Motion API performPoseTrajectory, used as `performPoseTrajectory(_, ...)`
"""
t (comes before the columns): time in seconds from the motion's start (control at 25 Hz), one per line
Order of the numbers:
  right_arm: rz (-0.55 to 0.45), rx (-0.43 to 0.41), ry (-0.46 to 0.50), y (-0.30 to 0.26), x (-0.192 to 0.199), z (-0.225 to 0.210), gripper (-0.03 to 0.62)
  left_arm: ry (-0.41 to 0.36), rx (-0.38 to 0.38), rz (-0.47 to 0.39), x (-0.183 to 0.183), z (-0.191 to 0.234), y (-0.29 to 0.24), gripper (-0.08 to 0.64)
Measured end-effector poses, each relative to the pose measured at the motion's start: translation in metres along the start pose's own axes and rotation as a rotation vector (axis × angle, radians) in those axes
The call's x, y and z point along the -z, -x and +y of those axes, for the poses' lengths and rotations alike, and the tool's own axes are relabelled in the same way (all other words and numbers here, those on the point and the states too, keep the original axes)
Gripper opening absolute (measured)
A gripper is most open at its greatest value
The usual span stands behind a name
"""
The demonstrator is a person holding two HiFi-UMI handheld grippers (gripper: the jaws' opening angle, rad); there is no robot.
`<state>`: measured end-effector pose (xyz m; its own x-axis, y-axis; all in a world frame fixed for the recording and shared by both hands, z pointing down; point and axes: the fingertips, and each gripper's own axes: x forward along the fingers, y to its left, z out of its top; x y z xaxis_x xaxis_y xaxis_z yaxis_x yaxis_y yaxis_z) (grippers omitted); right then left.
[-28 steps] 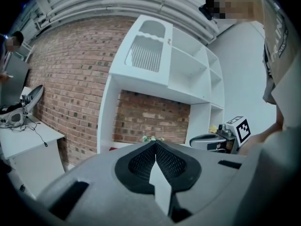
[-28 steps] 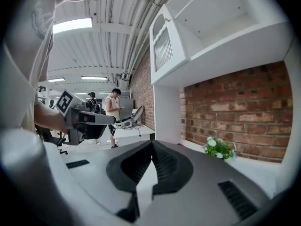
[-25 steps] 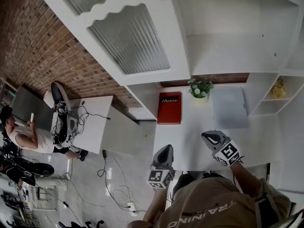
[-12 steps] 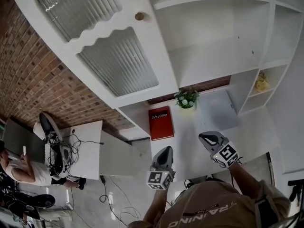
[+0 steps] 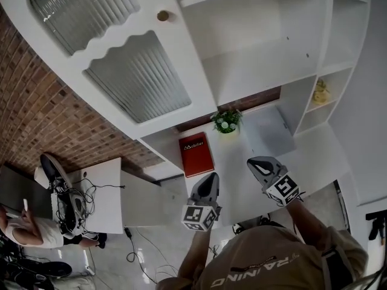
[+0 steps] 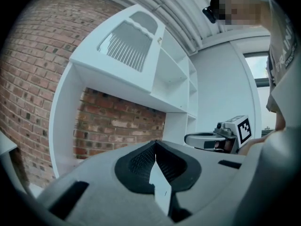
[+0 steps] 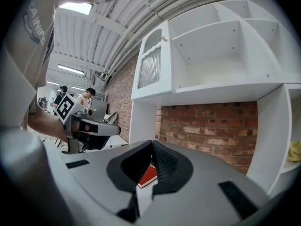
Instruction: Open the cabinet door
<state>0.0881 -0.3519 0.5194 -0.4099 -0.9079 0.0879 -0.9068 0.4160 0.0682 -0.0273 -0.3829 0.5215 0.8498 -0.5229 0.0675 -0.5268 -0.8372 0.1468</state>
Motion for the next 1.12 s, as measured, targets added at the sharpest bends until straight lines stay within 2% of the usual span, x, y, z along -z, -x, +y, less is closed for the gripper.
performPoseTrajectory(0.24,-0.025,0.008,0.063,0.009,-0.027,-0.004,0.012,-0.047,-0.007,-0.073,-0.048,-0.008,-0.004,0.009)
performPoseTrajectory(0.64,-0.139,0.01,0.202,-0.003,-0.113,-0.028,0.012,-0.16,0.004,-0.163,-0.126,-0.018,-0.026,0.009)
performPoseTrajectory(1.12,-0.25,-0.004,0.275,-0.012,-0.201,-0.043,0.012,-0.32,0.001,-0.28,-0.225,-0.025,-0.037,0.009)
